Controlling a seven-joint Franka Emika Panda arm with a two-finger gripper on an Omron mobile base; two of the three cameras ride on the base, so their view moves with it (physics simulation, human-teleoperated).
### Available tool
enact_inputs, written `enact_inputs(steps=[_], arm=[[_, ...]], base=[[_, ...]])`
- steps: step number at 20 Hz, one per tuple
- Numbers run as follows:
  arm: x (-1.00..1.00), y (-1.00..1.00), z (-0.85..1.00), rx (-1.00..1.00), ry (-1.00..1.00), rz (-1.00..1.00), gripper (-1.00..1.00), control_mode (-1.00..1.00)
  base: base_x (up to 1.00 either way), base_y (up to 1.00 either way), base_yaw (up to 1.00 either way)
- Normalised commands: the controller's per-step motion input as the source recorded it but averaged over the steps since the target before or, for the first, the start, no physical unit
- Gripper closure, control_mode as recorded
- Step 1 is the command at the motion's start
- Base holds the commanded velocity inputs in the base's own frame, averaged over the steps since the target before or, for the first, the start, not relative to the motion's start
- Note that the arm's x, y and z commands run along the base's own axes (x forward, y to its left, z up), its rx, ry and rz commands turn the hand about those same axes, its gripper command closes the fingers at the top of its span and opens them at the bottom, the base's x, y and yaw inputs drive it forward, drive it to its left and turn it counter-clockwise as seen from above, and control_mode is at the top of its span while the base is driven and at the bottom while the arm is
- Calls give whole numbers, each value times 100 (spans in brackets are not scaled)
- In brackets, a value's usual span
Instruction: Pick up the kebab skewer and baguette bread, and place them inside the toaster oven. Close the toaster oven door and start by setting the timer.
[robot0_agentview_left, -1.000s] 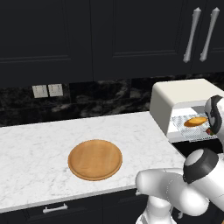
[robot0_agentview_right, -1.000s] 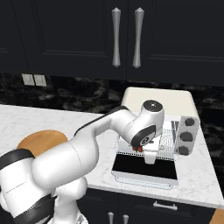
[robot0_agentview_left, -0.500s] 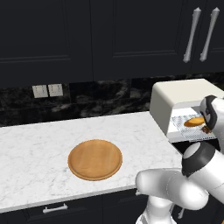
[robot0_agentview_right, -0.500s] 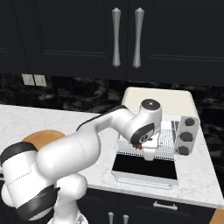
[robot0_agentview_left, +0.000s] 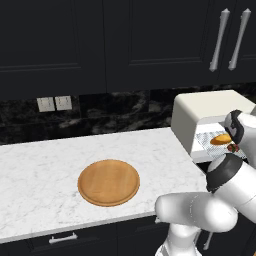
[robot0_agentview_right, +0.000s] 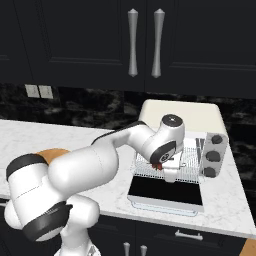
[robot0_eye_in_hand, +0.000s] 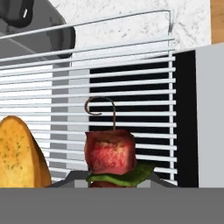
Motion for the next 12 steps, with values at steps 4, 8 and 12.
enact_inputs(steps=[4, 8, 12], arm=[[14, 0, -9, 0, 0, 0, 100, -100], [12, 0, 0, 0, 0, 0, 100, -100], [11, 0, 0, 0, 0, 0, 100, -100]], base=[[0, 0, 0], [0, 0, 0], [0, 0, 0]])
